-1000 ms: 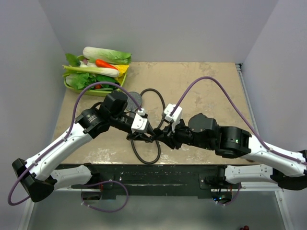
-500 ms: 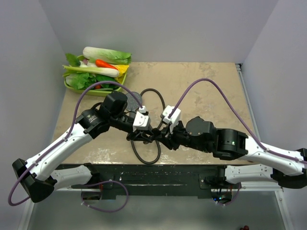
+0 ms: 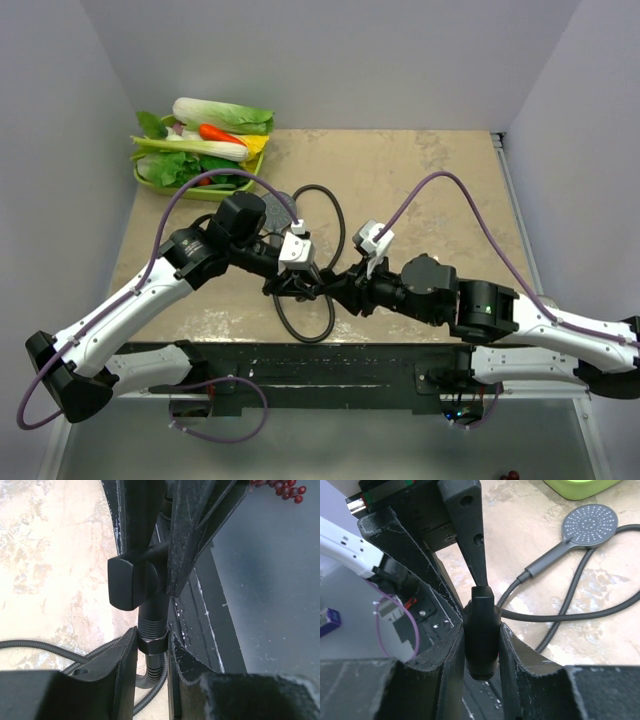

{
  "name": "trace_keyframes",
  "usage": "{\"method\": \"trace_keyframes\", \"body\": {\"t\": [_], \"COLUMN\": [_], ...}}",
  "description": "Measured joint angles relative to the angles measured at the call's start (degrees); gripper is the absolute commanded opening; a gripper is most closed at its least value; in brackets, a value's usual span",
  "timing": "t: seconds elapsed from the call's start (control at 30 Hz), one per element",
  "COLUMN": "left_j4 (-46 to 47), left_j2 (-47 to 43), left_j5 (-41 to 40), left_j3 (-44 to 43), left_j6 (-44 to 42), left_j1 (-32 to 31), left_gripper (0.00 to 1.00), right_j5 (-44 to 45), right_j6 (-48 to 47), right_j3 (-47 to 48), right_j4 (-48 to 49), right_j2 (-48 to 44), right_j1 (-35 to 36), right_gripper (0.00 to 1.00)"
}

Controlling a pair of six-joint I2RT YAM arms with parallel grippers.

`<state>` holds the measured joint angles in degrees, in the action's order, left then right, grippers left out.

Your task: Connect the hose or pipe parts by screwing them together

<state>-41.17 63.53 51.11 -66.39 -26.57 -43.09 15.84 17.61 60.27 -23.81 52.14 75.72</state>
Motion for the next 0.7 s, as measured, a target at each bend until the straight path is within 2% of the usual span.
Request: {"method": "trace_keyframes", "body": {"t": [0.27, 0.7], "left_j4": [-1.9, -5.4], "left_j2": [0.0, -0.3], "left_j5": [1.7, 2.5], "left_j3": [0.0, 0.0], "left_j6": [-0.9, -4.7], "left_j1": [0.0, 0.0], "left_gripper": [0.00, 0.00], "right_j5": [-1.1, -3.7], "right_j6": [5.3, 13.8], "right_j3": [-3.8, -5.0], "right_j4": [3.7, 4.6], "right_j2": [-2.2, -2.1], "right_j1": [0.0, -1.9], "right_gripper": [0.00, 0.00]}}
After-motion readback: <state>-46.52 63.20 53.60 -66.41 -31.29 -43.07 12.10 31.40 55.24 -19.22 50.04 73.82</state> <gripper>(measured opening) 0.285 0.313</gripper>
